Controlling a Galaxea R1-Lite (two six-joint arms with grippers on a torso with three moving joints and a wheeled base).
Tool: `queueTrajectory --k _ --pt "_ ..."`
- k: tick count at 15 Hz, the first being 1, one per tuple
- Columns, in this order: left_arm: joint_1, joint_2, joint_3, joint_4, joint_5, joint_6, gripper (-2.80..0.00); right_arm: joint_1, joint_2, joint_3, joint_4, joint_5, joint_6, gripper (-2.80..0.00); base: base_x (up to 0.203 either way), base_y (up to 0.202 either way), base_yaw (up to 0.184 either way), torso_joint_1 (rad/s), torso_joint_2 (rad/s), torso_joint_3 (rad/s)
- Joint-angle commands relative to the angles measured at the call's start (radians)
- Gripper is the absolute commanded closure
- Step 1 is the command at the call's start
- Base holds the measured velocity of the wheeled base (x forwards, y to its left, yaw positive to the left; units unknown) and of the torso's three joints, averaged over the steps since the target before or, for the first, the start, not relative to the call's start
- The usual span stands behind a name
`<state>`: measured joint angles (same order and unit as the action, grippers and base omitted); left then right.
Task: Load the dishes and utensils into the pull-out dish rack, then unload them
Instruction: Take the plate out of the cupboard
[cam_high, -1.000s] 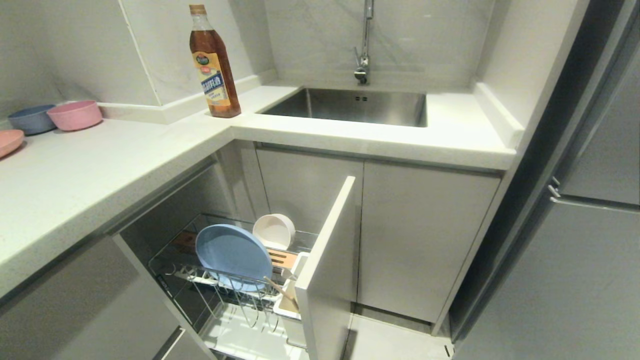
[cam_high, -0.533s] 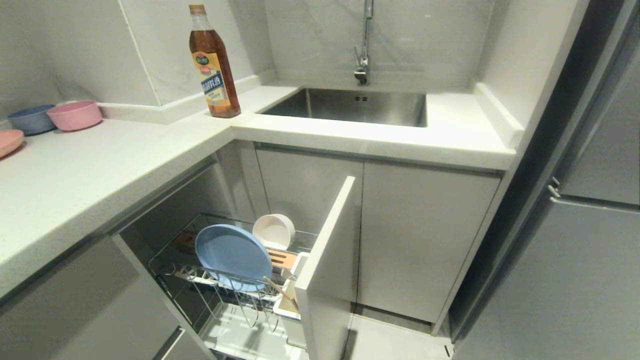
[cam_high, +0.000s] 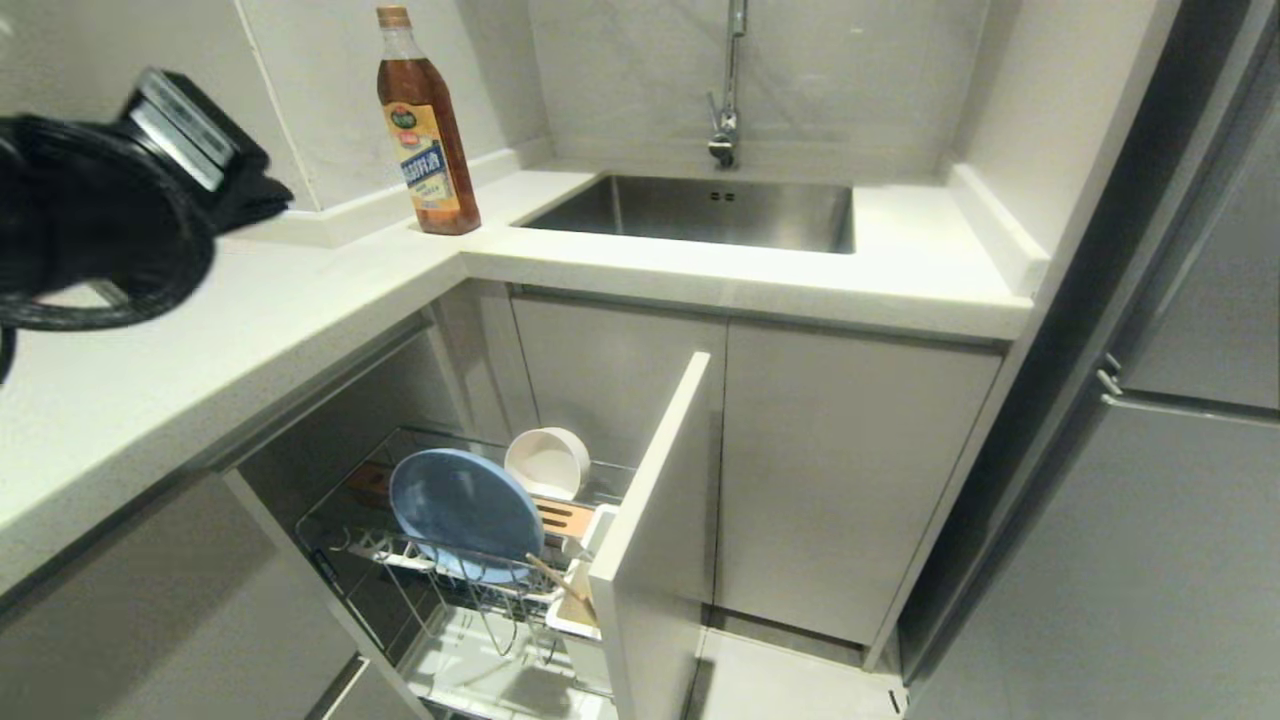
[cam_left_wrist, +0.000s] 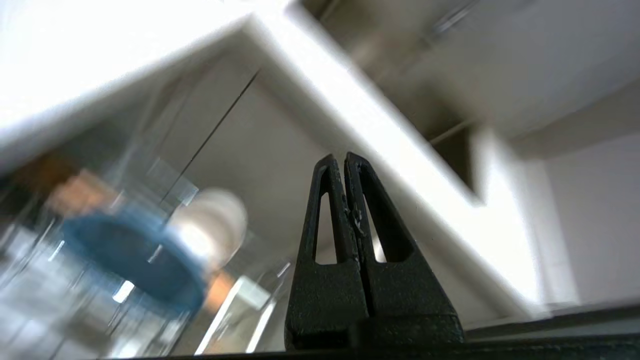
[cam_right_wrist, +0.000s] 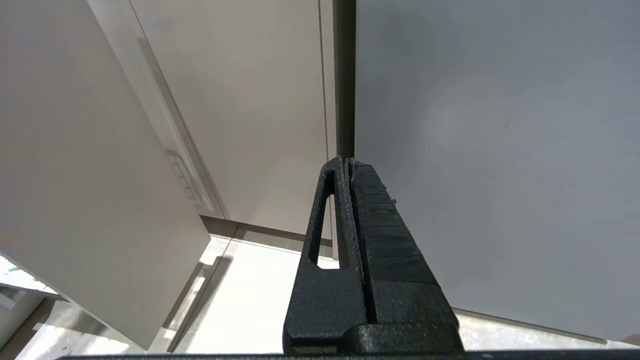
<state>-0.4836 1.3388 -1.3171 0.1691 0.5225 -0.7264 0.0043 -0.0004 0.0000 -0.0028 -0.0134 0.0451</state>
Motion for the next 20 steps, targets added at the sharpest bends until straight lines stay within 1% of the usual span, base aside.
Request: queueTrajectory --k 1,2,4,5,8,9,12,14,15,20 --pt "-0.028 0.089 -0.001 0.023 0.037 -0.045 0.0 0.0 0.0 0.0 0.0 0.0 -0.001 0.0 0.0 0.0 0.0 0.0 0.0 0.0" --pt "-0.041 0.112 0.003 0.029 0.054 -0.072 0.0 0.0 0.0 0.0 0.0 0.0 0.0 0.0 0.0 0.0 0.0 0.0 0.0 0.0" --pt "-0.054 0.173 0.02 0.031 0.079 -0.148 0.0 0.0 0.0 0.0 0.0 0.0 0.001 0.0 0.0 0.0 0.0 0.0 0.0 0.0" --pt "-0.061 0.202 0.024 0.032 0.085 -0.171 0.0 0.0 0.0 0.0 0.0 0.0 0.001 0.0 0.0 0.0 0.0 0.0 0.0 0.0" --pt "-0.081 0.3 0.024 0.036 0.138 -0.251 0.0 0.0 0.0 0.0 0.0 0.0 0.001 0.0 0.0 0.0 0.0 0.0 0.0 0.0" --pt "-0.088 0.334 0.019 0.052 0.148 -0.272 -2.8 0.0 0.0 0.0 0.0 0.0 0.0 0.0 0.0 0.0 0.0 0.0 0.0 0.0" --pt "-0.089 0.42 -0.022 0.114 0.154 -0.344 -2.8 0.0 0.0 0.0 0.0 0.0 -0.001 0.0 0.0 0.0 0.0 0.0 0.0 0.0" --pt "-0.077 0.47 -0.056 0.172 0.151 -0.41 -2.8 0.0 0.0 0.0 0.0 0.0 0.001 0.0 0.0 0.0 0.0 0.0 0.0 0.0" --pt "-0.063 0.492 -0.066 0.185 0.148 -0.427 -2.8 0.0 0.0 0.0 0.0 0.0 0.001 0.0 0.0 0.0 0.0 0.0 0.0 0.0" --pt "0.017 0.592 -0.105 0.193 0.134 -0.463 -2.8 0.0 0.0 0.0 0.0 0.0 0.001 0.0 0.0 0.0 0.0 0.0 0.0 0.0"
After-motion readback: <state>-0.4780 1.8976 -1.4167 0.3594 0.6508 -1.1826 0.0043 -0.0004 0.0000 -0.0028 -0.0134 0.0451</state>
